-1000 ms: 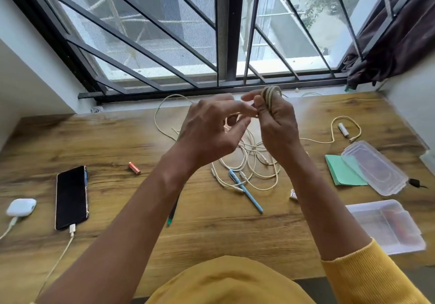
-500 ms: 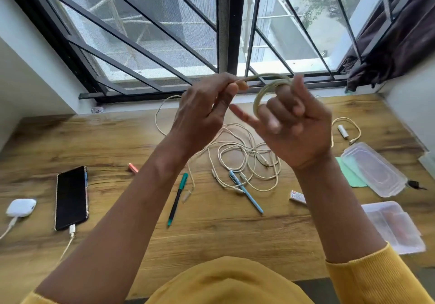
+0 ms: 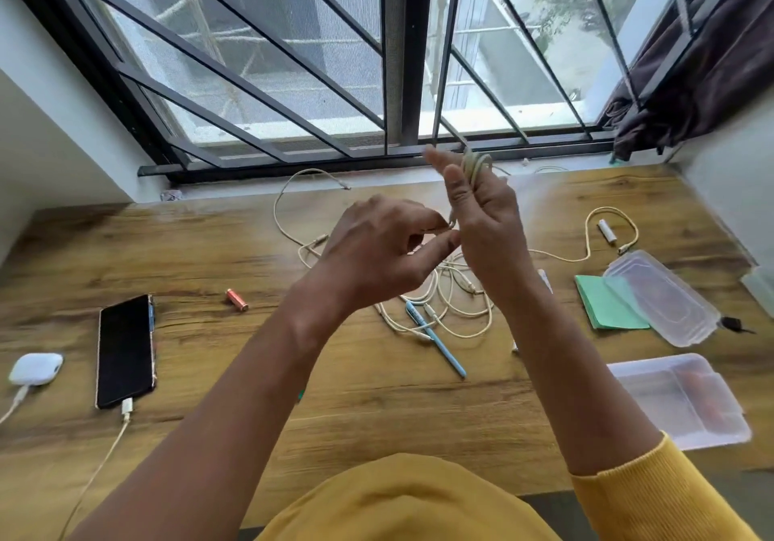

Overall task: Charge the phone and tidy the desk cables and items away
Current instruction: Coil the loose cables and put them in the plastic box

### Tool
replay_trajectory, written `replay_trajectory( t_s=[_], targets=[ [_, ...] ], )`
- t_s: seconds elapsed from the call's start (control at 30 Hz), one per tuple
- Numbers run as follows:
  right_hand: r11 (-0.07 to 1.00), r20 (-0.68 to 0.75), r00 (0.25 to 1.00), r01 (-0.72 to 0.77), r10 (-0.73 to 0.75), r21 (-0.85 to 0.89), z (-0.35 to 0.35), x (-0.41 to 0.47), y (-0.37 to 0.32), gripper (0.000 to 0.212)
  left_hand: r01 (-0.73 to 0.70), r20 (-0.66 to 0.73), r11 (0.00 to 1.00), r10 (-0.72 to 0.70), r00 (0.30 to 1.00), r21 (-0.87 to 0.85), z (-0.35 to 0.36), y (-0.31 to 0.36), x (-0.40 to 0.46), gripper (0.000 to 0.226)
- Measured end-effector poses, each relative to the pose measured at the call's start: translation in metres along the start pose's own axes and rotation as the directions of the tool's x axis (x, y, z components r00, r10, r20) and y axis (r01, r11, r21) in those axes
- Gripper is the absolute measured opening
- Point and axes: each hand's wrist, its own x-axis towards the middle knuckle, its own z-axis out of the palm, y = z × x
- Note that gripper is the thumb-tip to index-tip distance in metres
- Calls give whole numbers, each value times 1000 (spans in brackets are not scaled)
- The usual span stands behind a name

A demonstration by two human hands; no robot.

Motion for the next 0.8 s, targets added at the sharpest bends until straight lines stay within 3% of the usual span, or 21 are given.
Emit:
replay_trajectory(
  t_s=[0.07,0.1,0.23,0.33,0.4,0.47,0.53,0.63,0.8],
  targets=[
    [967,23,1000,1,5,-256,2,-1,4,29,-23,-15,1000,22,1000,-21,-6,-3,-1,32],
    [961,51,998,-10,25,-276,3,-2,5,37,-18,-20,998,17,1000,-58,-9,-4,-2,27],
    [992,274,953,-129,125,-7,-1,-11,-3,65,61,-95,977,-82,992,-205,-19,-14,-5,13],
    [950,491,845,-296,210,102,-4,-14,-10,73,113,-95,934,-153,984,-338,-20,-24,-4,11],
    [865,629,756,-426,179,266,-6,-17,-10,64,134,-101,890,-196,975,-437,-15,-32,-4,14],
    [716,687,719,-537,110,447,-8,-17,-10,54,154,-109,852,-238,965,-500,-8,-35,-5,21],
    [553,683,728,-596,66,582,-6,-16,-11,49,173,-113,831,-271,956,-529,2,-34,-7,27],
    [352,587,808,-562,40,749,0,-12,-13,44,203,-115,820,-309,944,-536,16,-29,-12,30],
    [404,417,905,-413,83,816,5,-12,-10,33,321,-205,891,-396,895,-322,29,-29,-17,25]
  ],
)
